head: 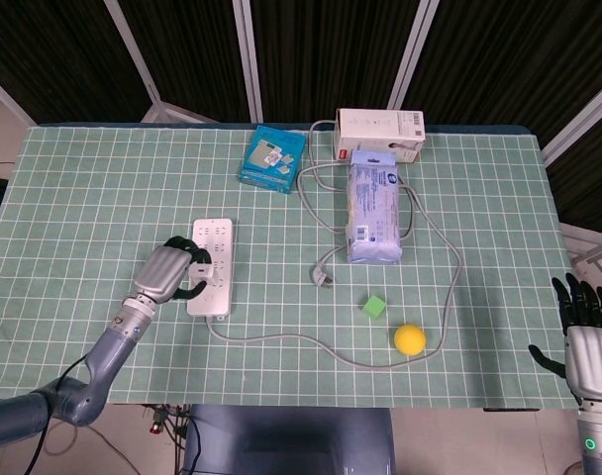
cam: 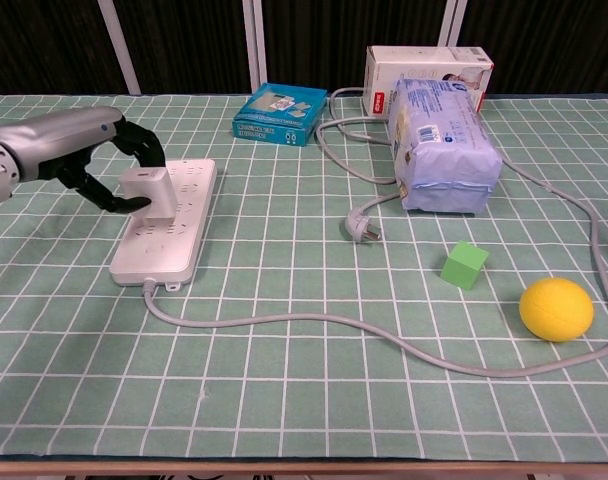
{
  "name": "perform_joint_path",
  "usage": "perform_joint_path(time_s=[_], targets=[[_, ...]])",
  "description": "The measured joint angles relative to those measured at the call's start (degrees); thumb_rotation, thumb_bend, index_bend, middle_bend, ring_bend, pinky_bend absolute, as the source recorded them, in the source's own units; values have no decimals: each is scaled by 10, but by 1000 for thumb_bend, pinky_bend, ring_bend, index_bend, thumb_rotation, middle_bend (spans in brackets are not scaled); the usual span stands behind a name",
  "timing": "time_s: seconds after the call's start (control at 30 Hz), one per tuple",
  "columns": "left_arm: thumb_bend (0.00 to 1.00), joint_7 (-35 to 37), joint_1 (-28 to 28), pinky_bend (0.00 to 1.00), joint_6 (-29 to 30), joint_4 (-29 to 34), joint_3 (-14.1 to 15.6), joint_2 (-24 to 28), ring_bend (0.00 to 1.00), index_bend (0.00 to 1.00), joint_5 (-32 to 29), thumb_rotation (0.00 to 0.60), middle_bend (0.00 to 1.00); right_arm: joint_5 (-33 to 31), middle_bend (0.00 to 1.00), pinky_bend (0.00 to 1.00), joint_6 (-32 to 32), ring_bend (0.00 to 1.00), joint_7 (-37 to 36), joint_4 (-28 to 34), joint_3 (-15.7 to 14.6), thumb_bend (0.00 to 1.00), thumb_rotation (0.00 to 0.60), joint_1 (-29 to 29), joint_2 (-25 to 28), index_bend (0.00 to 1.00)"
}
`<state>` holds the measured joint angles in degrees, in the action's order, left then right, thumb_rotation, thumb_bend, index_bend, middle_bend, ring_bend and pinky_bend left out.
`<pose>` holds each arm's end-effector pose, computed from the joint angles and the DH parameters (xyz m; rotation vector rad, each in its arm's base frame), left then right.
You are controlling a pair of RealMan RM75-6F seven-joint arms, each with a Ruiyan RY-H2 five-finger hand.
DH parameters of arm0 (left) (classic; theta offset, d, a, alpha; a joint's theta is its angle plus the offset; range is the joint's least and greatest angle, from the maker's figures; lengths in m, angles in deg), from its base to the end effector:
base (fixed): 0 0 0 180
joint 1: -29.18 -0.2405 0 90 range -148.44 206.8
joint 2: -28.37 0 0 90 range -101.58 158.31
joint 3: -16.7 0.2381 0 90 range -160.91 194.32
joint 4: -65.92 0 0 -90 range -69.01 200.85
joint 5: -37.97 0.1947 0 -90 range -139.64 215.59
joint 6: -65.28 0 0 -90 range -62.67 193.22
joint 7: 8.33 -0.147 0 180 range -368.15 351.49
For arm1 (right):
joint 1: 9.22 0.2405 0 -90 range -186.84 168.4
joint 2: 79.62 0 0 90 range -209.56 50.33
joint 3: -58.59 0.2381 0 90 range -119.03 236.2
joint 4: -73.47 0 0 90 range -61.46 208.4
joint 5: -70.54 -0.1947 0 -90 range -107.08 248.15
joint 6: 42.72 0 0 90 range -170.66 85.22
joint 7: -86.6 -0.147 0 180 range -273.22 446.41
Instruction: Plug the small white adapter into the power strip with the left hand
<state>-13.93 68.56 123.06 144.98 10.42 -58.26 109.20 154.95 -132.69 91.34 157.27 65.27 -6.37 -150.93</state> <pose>-0.1729 0.3302 0.0142 -1.8188 -0.9978 -0.9791 -0.3059 -0.1831 0.1635 1.2735 -0.7510 0.8702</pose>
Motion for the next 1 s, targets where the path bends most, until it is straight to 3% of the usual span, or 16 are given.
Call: perform_joint_path(time_s=[1.0], targets=[[440,-18,-3,177,4,-25,-2,-17,251,572,19,600,627,-2,0,37,-1,10,-1,-2,1,164,600,-2,0,0]])
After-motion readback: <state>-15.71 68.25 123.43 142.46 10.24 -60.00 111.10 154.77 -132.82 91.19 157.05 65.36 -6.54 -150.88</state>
